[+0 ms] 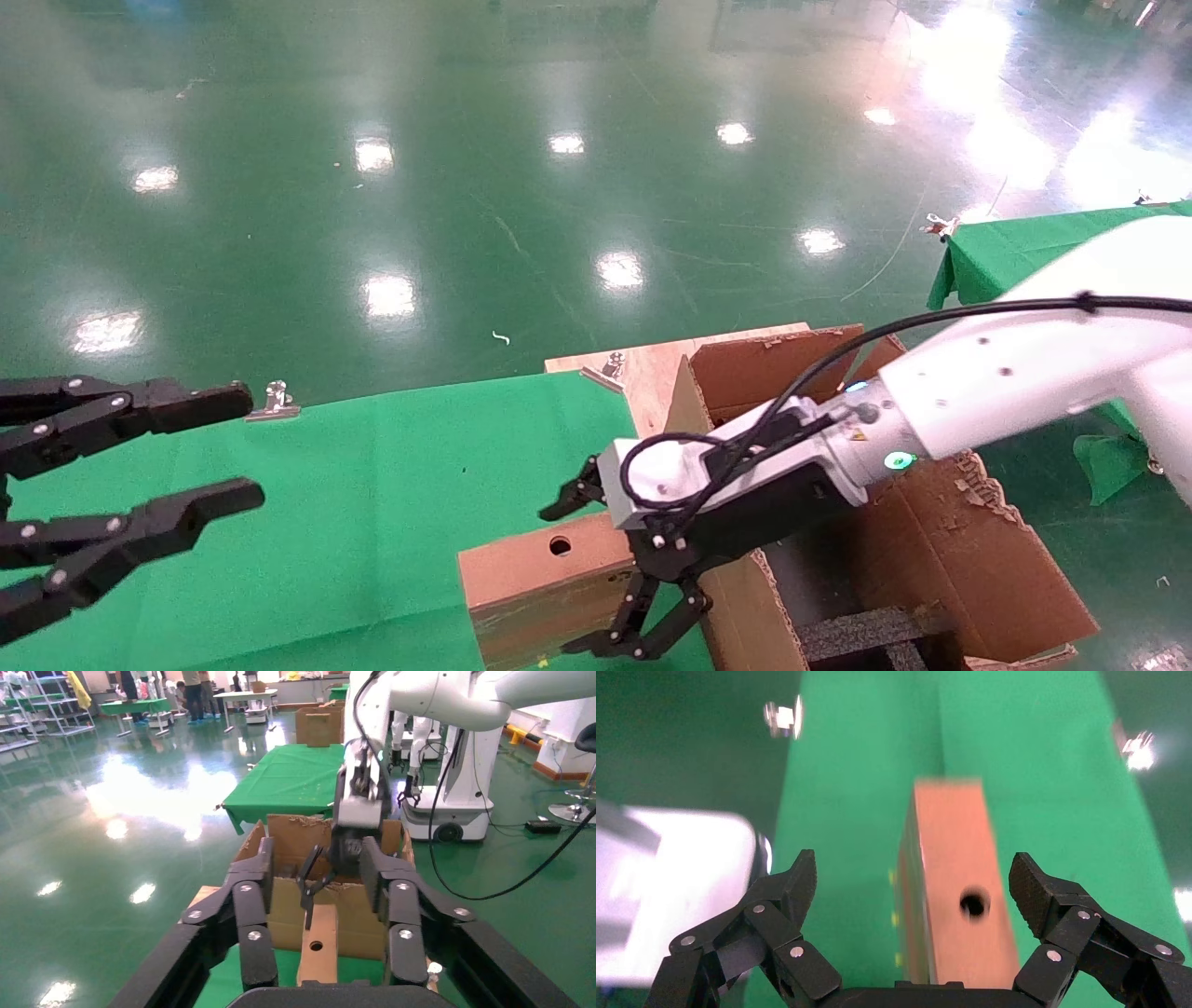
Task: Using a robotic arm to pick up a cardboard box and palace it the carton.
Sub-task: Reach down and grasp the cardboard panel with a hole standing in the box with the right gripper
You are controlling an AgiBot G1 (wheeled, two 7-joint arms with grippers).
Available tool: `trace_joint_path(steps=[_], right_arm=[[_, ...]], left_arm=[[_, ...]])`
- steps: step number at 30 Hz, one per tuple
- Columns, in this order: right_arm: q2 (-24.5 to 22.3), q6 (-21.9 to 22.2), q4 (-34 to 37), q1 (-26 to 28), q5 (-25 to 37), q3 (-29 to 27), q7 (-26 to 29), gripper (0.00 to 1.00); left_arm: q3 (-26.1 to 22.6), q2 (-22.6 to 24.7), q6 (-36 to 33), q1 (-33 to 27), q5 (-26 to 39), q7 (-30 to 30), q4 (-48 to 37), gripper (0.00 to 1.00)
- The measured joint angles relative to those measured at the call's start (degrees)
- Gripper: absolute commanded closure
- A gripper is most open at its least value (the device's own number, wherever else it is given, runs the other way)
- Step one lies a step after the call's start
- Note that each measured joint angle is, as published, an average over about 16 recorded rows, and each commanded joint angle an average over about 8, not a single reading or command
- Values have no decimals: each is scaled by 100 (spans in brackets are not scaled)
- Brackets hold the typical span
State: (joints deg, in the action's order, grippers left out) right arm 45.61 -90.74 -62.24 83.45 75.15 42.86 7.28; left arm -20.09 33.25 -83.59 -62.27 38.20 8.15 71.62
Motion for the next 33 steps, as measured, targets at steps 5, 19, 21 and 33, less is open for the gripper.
trace_joint_path(steps=[5,19,21,33], right_arm=[[308,2,379,406,463,585,-356,0],[757,49,1068,1265,638,1449,-972,0],[767,61,1141,1333,579,1490,-1007,0],[917,107,1641,1530,375,1701,-1179,0]], left_arm=[[0,0,0,0,0,0,0,100],[-1,0,0,0,0,0,0,100],[-1,0,0,0,0,0,0,100],[-1,0,0,0,-1,-1,0,100]])
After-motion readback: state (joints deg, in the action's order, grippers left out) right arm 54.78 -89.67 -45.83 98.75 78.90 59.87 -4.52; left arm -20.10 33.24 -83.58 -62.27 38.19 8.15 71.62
